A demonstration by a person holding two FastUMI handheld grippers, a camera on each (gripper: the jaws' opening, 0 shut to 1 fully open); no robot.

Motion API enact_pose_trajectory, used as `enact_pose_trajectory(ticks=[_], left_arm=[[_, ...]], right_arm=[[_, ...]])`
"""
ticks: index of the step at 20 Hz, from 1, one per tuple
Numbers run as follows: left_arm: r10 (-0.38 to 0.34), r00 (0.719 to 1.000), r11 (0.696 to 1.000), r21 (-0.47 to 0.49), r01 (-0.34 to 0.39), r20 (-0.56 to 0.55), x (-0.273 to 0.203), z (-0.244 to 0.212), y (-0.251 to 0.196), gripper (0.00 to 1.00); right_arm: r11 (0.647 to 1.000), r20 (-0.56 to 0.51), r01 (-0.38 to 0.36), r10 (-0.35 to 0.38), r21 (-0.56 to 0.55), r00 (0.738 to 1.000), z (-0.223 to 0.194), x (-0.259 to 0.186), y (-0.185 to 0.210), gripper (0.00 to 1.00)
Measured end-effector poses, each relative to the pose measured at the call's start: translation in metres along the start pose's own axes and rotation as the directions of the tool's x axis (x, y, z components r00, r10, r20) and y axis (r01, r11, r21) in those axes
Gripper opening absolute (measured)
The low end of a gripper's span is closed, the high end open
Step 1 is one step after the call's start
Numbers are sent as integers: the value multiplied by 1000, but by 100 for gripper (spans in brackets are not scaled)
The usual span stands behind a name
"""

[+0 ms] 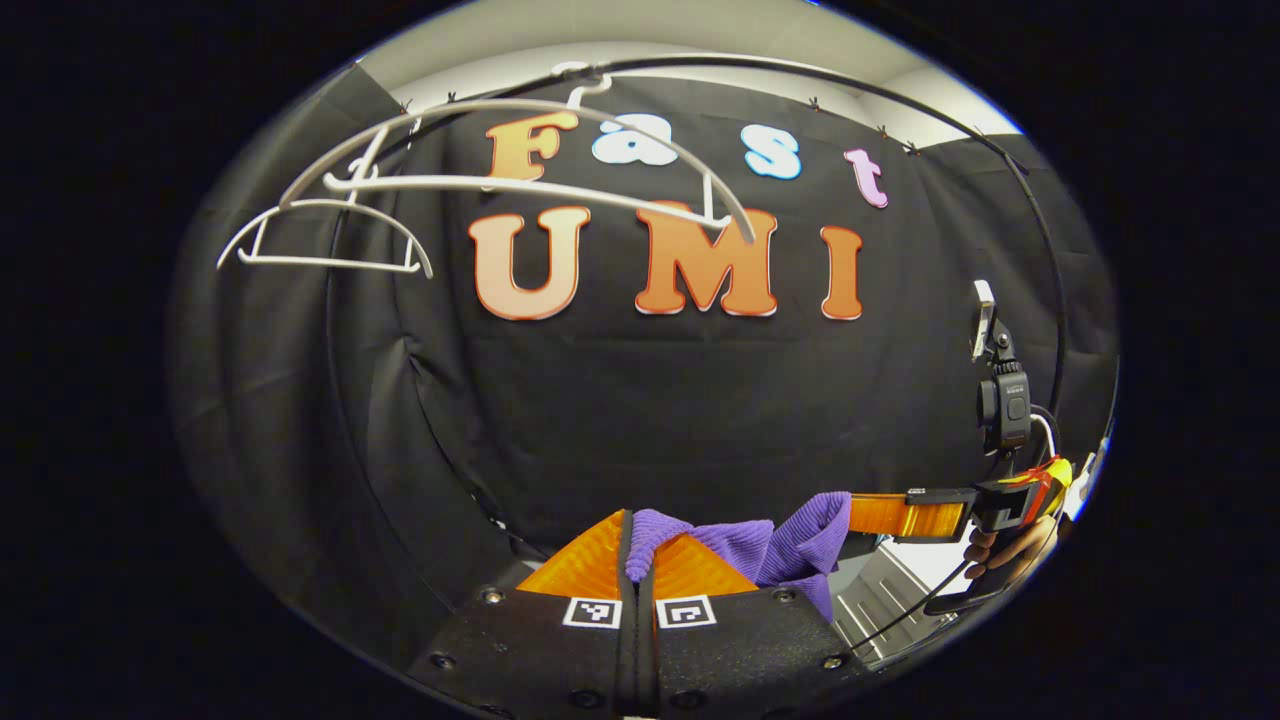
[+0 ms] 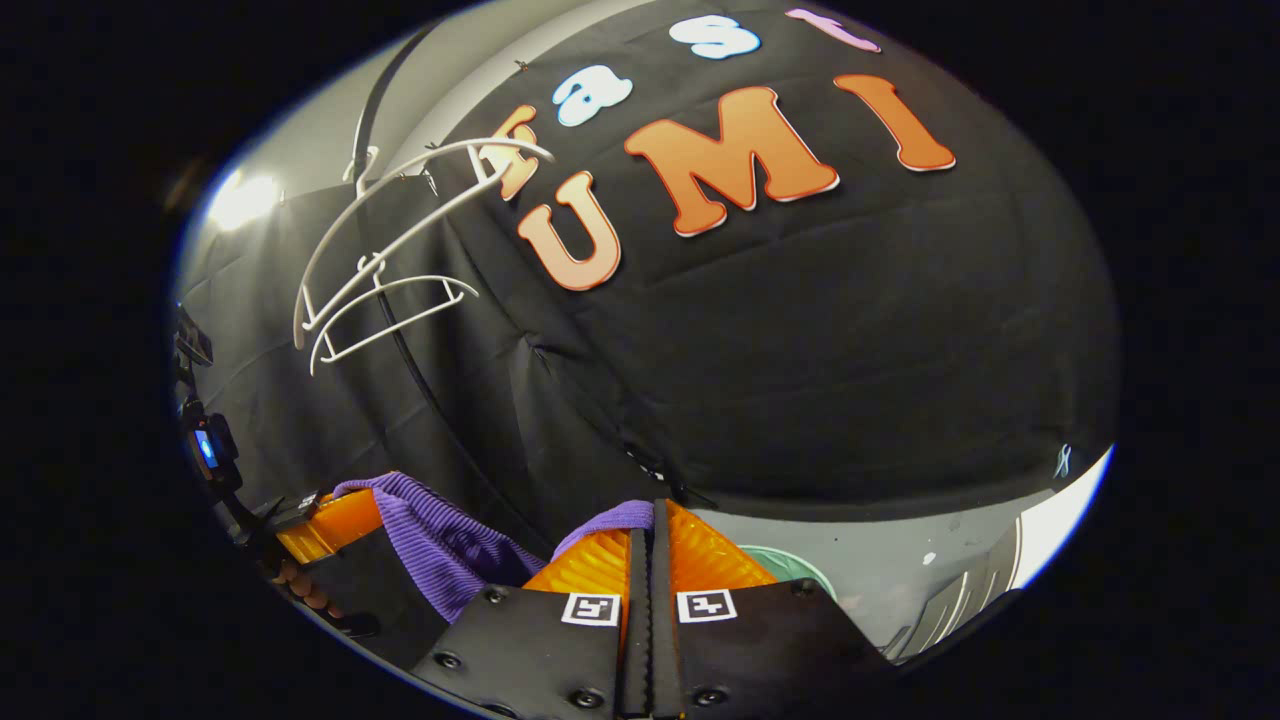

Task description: Grasp the clothes on the hanger with both hands and then place them into the laundry hamper below.

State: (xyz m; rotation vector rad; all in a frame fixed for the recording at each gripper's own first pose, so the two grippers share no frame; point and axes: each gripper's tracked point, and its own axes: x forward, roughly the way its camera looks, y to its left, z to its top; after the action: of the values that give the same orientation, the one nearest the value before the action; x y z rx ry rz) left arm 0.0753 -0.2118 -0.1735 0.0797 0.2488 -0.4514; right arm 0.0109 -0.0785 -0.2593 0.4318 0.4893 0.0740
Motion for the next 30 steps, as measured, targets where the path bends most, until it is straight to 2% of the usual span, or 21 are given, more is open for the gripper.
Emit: enact_pose_trajectory(ticks=[9, 14, 17, 21, 23, 27, 30], left_arm=[[20, 976, 997, -68, -36, -217, 62, -119, 12, 0], [51, 942, 989, -114, -94, -333, 70, -184, 29, 0], [49, 919, 983, -145, -114, -392, 76, -219, 32, 0], [43, 877, 979, -155, -133, -479, 79, -274, 32, 2], [45, 851, 978, -152, -144, -523, 80, -294, 32, 0], [44, 785, 977, -138, -163, -618, 76, -354, 32, 1], [27, 724, 972, -151, -180, -689, 71, -390, 32, 1]], right_arm=[[996, -154, 94, -92, 5, 984, -95, 41, -59, 8], [988, -222, 148, -152, -35, 963, -144, 56, -85, 8], [983, -294, 175, -183, -53, 938, -182, 61, -102, 8], [976, -366, 208, -219, -69, 904, -229, 75, -117, 8], [972, -398, 224, -234, -74, 887, -249, 79, -126, 8], [962, -450, 252, -270, -100, 851, -285, 87, -142, 8], [953, -485, 274, -303, -133, 820, -308, 93, -155, 8]])
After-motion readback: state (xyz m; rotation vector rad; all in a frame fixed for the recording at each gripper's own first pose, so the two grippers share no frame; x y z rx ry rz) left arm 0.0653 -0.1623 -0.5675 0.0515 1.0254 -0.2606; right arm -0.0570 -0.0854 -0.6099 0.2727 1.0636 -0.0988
